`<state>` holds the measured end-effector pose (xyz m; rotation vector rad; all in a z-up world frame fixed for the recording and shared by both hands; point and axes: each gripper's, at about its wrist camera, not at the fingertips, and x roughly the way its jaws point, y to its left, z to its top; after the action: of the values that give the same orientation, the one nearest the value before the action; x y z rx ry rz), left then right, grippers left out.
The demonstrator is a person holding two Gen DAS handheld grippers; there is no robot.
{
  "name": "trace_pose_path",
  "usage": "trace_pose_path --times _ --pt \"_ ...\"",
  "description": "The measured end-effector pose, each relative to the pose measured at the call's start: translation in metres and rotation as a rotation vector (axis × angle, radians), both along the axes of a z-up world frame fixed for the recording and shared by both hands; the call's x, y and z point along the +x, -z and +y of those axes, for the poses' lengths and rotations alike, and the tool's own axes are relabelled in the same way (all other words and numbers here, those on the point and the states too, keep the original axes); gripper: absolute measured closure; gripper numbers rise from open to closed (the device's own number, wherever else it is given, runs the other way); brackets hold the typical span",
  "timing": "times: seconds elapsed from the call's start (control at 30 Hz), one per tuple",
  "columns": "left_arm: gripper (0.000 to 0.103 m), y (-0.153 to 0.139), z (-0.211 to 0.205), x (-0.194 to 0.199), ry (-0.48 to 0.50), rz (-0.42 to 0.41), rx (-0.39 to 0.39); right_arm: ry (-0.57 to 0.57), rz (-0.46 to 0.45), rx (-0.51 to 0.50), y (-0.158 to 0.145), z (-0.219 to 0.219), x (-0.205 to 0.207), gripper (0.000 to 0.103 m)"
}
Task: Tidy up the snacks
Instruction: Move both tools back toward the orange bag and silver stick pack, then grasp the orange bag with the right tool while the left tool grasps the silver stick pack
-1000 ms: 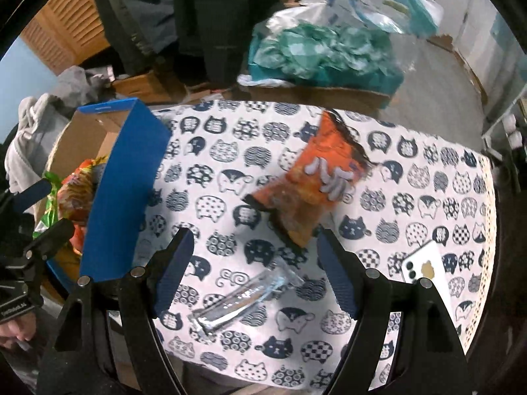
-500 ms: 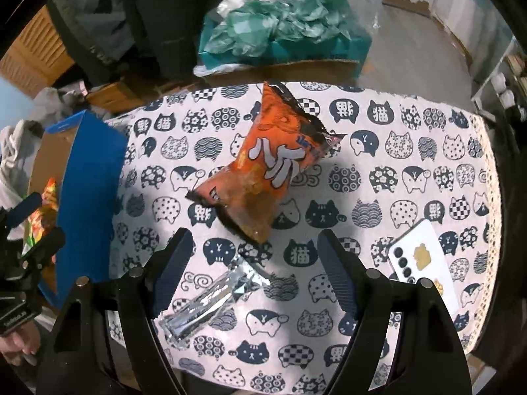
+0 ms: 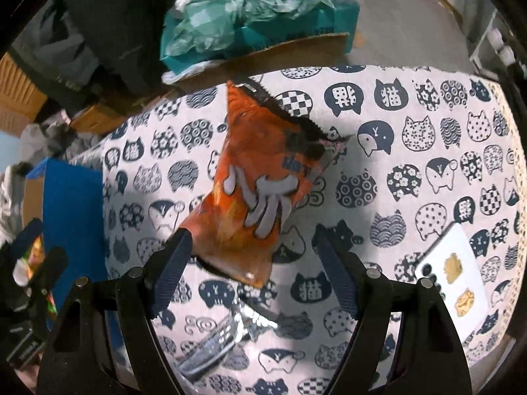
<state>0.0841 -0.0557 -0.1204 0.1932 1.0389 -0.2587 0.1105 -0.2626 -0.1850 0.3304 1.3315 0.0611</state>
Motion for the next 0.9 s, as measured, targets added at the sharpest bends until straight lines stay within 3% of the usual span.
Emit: trace_pose_path --times 0.4,0.7,0.9 --pt "0.026 0.026 -0.006 0.027 -0.007 0.069 -0.032 -0.014 0.049 0.021 0.035 0.016 0.03 0.025" --pt "0.026 0.032 -0.006 0.024 0.012 0.081 -0.02 -0.081 0.063 -0.053 0.049 0.034 0.036 0.025" --pt "0.026 0.031 -0.005 0.018 0.018 0.086 -0.02 -0.173 0.043 -0.132 0.045 0.043 0.03 0.045"
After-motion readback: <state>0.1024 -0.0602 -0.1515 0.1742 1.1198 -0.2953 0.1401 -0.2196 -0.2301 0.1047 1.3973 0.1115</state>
